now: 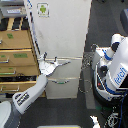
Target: Opening the fridge
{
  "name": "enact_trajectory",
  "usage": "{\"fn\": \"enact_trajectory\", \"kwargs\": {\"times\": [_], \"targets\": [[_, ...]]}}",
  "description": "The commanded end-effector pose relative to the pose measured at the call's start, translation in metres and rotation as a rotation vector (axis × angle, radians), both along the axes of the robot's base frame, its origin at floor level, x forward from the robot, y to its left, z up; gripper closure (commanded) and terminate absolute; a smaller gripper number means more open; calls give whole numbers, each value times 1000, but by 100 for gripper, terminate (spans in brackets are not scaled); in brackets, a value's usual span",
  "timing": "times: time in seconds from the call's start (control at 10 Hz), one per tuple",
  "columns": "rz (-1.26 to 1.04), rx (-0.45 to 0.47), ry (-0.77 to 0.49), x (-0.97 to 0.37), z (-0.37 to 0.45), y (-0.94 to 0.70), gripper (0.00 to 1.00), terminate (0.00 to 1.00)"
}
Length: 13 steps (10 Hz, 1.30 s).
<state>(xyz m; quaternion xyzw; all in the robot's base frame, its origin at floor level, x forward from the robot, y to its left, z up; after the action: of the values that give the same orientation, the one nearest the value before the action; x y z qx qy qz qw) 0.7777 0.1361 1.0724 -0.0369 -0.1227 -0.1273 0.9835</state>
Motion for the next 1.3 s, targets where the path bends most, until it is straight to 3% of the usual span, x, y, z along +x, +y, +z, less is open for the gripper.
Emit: {"fn": "enact_trajectory", "kwargs": {"times": [0.1, 0.7, 1.3], "targets": [[42, 106, 34, 40, 9, 30, 0, 0], [141, 135, 71, 95, -9, 131, 0, 0], [103, 85, 109, 120, -37, 162, 0, 0]]}}
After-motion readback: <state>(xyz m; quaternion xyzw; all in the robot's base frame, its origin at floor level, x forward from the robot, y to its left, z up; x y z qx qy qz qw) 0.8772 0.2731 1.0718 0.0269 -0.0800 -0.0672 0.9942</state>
